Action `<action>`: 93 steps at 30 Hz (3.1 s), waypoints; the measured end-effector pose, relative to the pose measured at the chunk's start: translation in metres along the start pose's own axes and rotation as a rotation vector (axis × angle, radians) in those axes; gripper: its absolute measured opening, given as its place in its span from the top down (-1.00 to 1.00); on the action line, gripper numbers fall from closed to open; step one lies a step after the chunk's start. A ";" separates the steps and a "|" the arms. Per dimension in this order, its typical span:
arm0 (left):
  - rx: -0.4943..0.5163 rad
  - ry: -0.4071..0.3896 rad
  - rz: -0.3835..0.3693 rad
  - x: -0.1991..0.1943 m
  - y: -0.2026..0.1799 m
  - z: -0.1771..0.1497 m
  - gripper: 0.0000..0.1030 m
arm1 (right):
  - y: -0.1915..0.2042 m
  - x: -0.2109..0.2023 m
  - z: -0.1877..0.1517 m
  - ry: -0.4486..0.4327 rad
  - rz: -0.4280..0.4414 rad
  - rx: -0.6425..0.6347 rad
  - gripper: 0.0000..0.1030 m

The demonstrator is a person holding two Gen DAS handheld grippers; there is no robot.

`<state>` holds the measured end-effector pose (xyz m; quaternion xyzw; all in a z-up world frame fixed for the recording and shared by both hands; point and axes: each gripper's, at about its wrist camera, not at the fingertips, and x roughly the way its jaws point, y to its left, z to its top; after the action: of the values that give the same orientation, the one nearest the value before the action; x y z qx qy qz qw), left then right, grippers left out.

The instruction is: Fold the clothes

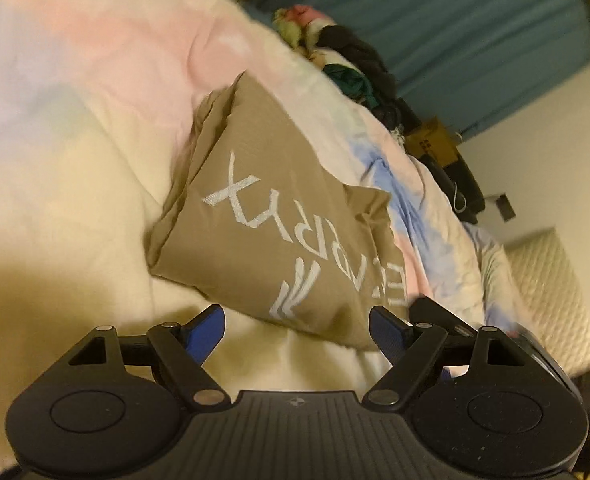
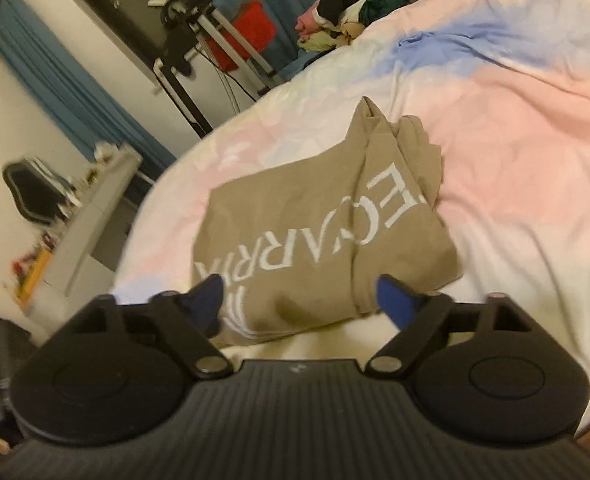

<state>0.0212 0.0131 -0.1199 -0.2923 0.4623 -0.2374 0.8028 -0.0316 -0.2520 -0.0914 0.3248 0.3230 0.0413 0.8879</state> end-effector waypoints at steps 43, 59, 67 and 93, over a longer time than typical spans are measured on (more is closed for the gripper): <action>-0.218 0.045 -0.125 0.042 -0.151 0.108 0.69 | -0.075 -0.075 0.143 -0.343 0.000 0.478 0.52; 0.148 -0.180 -0.177 0.275 -0.294 0.170 0.69 | -0.193 0.006 0.299 -0.561 -0.183 0.303 0.53; 0.192 -0.058 -0.111 0.320 -0.189 0.105 0.70 | -0.258 0.054 0.187 -0.437 -0.218 0.389 0.53; 0.679 -0.282 0.064 0.079 -0.311 0.068 -0.64 | -0.086 -0.113 0.179 -0.445 -0.285 0.037 -0.69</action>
<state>0.0830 -0.2440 0.0741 -0.0242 0.2511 -0.3095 0.9168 -0.0249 -0.4504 0.0220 0.2932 0.1629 -0.1628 0.9279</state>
